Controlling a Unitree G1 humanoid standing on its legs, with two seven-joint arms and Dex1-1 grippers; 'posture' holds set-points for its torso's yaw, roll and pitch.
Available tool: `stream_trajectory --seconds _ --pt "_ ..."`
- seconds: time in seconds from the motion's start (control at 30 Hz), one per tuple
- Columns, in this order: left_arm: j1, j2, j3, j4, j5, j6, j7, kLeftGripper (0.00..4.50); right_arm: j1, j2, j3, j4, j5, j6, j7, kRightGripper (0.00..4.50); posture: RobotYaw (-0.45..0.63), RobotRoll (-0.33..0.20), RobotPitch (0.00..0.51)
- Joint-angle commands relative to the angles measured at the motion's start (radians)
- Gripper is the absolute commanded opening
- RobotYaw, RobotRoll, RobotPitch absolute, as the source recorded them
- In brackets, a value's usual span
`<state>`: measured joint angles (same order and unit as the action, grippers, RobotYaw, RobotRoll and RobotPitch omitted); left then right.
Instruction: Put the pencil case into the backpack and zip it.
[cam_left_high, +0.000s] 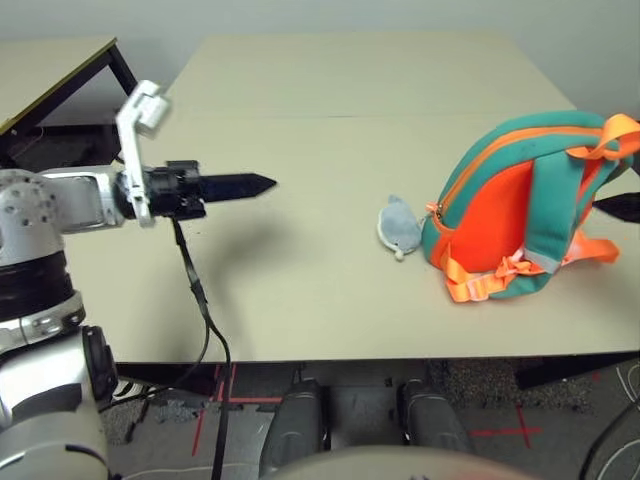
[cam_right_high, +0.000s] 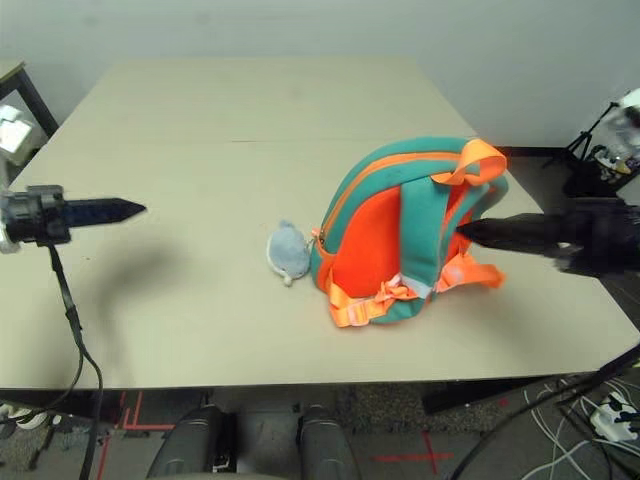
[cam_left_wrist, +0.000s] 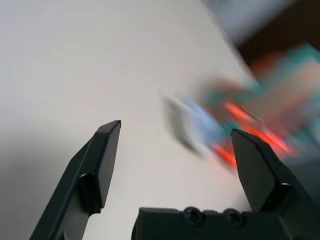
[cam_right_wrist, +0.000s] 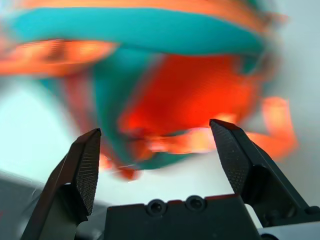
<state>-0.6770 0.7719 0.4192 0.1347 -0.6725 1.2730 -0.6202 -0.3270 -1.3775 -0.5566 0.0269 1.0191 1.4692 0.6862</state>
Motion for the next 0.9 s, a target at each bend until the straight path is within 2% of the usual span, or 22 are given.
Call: stream_trajectory --seconds 0.03,0.17,0.27,0.37,0.57,0.7,0.9 --pt "0.056 -0.032 0.004 0.115 0.172 -0.247 0.169 4.5 -0.012 0.064 0.086 0.099 -0.186 -0.228 -0.058 4.46 0.0 0.0 0.057" --pt "0.133 -0.068 -0.058 0.186 0.307 -0.534 0.22 4.5 -0.087 0.2 0.151 0.222 -0.356 -0.454 -0.146 4.46 0.01 0.0 0.051" --pt "0.146 -0.141 -0.045 0.224 0.329 -0.641 0.275 4.5 -0.134 0.266 0.204 0.324 -0.471 -0.612 -0.168 4.46 0.01 0.0 0.049" --pt "0.152 -0.187 -0.091 0.302 0.408 -0.833 0.304 4.5 -0.206 0.385 0.226 0.454 -0.554 -0.827 -0.189 4.46 0.02 0.0 0.043" --pt "0.098 -0.228 -0.146 0.468 0.496 -1.045 0.342 4.5 -0.295 0.471 0.254 0.727 -0.702 -1.192 -0.175 4.46 -0.01 0.0 0.054" --pt "0.05 -0.241 -0.149 0.609 0.525 -1.192 0.356 4.5 -0.303 0.565 0.212 0.857 -0.723 -1.401 -0.249 4.46 -0.02 0.0 0.052" --pt "0.031 -0.284 -0.159 0.734 0.543 -1.335 0.378 4.5 -0.299 0.638 0.18 0.96 -0.715 -1.576 -0.259 4.46 -0.04 0.0 0.052"
